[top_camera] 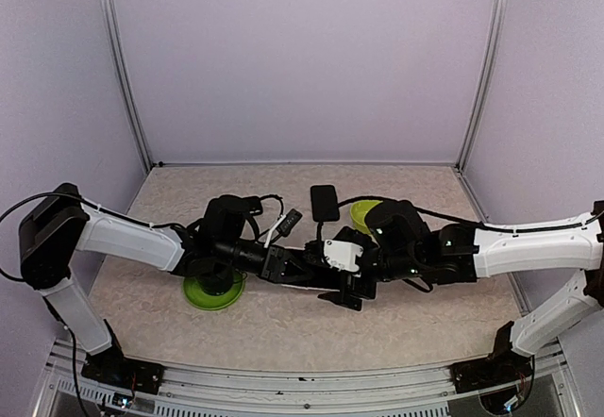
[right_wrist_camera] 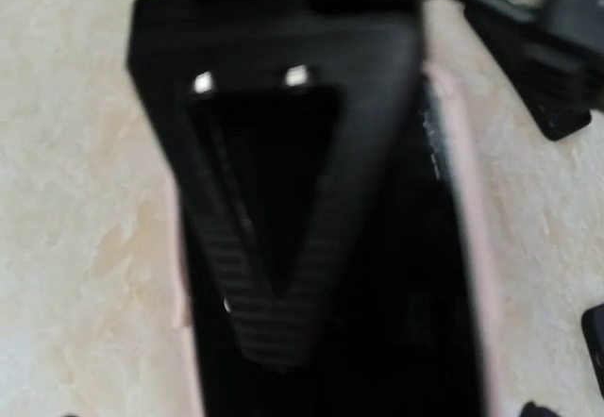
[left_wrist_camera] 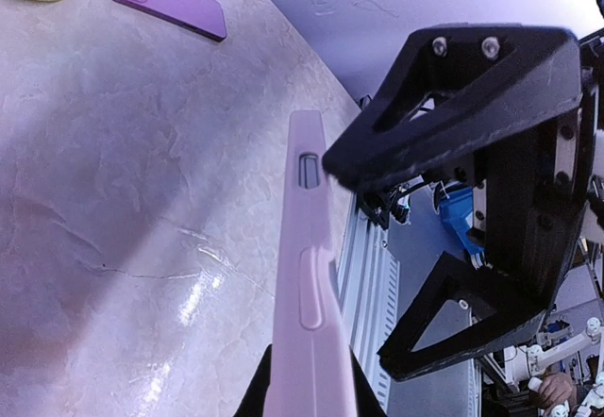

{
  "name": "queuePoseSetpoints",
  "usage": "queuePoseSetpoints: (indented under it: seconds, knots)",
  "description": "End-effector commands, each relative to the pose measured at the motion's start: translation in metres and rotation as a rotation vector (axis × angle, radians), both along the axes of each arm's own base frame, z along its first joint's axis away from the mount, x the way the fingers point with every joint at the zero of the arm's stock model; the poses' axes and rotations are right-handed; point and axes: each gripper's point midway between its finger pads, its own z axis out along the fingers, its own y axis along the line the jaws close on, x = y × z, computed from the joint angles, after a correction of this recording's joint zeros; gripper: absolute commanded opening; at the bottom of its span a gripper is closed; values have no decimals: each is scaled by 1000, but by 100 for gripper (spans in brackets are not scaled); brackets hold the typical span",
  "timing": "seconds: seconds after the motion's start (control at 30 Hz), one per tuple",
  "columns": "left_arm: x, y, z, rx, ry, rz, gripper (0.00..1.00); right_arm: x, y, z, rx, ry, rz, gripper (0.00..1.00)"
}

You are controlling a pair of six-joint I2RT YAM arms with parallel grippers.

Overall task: Put the phone into the phone case
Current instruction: Pass from the left arm to the right

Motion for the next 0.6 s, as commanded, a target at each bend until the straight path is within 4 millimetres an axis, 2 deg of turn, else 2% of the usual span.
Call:
queuePoseSetpoints:
  seconds: [0.0,0.27,0.57]
  knots:
    - [7,-12,26,-67,-77,-18,0,5,9,2,-16,-60,-22,100]
    - [7,-12,25,-65,-75,-13,0,23,15,-14,-81,-154,-119,100]
    - [5,-12,20,-64,-65,-12,0,27,23,-8,-50,-187,-136,100]
